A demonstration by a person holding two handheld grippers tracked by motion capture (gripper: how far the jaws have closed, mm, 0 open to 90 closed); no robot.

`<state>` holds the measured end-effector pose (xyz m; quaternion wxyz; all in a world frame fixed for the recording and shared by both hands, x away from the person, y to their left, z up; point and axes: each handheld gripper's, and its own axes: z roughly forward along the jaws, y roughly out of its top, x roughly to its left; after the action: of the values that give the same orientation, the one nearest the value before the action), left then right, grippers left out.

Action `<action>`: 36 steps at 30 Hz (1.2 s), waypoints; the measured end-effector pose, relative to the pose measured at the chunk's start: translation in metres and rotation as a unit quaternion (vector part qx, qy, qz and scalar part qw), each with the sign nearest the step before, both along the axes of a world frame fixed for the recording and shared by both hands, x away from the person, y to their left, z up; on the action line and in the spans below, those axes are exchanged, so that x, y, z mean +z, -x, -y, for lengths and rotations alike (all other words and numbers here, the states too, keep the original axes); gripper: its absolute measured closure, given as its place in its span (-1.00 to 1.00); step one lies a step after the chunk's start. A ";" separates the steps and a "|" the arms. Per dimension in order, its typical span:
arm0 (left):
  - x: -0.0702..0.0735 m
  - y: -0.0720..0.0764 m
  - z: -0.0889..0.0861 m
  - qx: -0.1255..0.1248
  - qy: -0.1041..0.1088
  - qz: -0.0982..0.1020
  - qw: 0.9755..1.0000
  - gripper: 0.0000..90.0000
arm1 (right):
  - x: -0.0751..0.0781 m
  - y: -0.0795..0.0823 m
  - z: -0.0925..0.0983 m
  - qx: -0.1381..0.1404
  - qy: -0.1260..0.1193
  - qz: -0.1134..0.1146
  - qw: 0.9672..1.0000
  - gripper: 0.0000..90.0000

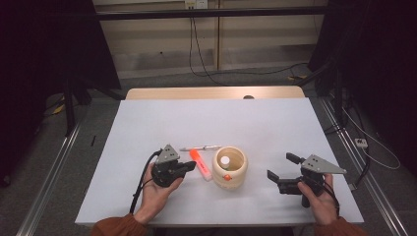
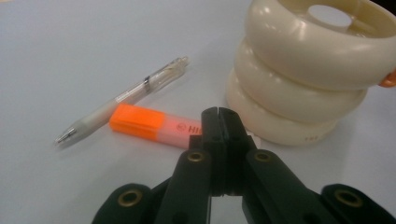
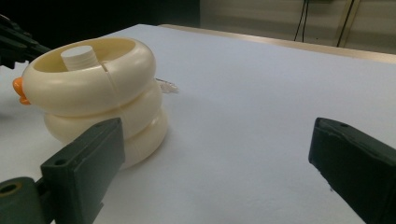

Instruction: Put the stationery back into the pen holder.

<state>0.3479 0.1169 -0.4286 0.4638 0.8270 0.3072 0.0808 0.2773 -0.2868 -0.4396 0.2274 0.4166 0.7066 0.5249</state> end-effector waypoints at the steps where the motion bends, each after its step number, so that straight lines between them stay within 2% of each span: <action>1: 0.000 -0.002 0.002 0.001 0.002 -0.001 1.000 1.00 | 0.000 0.000 0.000 0.001 0.000 0.000 1.000 -0.93; 10: -0.004 -0.025 0.021 0.012 -0.002 -0.021 1.000 1.00 | 0.000 0.000 0.000 0.002 -0.001 -0.001 1.000 -0.93; 13: -0.008 -0.029 0.032 0.005 -0.018 -0.023 1.000 1.00 | -0.001 0.000 0.000 0.001 -0.001 -0.001 1.000 -0.93; 16: -0.014 -0.031 0.041 0.003 -0.032 -0.032 0.999 1.00 | -0.001 -0.001 0.000 0.000 -0.001 -0.002 1.000 -0.93; 22: -0.017 -0.035 0.045 0.005 -0.038 -0.050 0.998 1.00 | -0.001 -0.001 0.000 0.001 -0.002 -0.003 1.000 -0.93; 26: -0.018 -0.035 0.047 0.001 -0.042 -0.048 0.998 1.00 | -0.001 -0.001 0.000 0.001 -0.002 -0.003 1.000 -0.94; 28: -0.020 -0.035 0.049 0.000 -0.052 -0.046 0.998 1.00 | -0.001 -0.001 0.000 0.001 -0.002 -0.003 1.000 -0.94; 36: -0.025 -0.034 0.054 -0.009 -0.067 -0.052 0.996 1.00 | -0.002 -0.001 0.000 0.002 -0.002 -0.003 1.000 -0.94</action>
<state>0.3815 0.0626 -0.4537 0.3918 0.8618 0.3175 0.0538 0.2786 -0.2870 -0.4416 0.2238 0.4172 0.7072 0.5252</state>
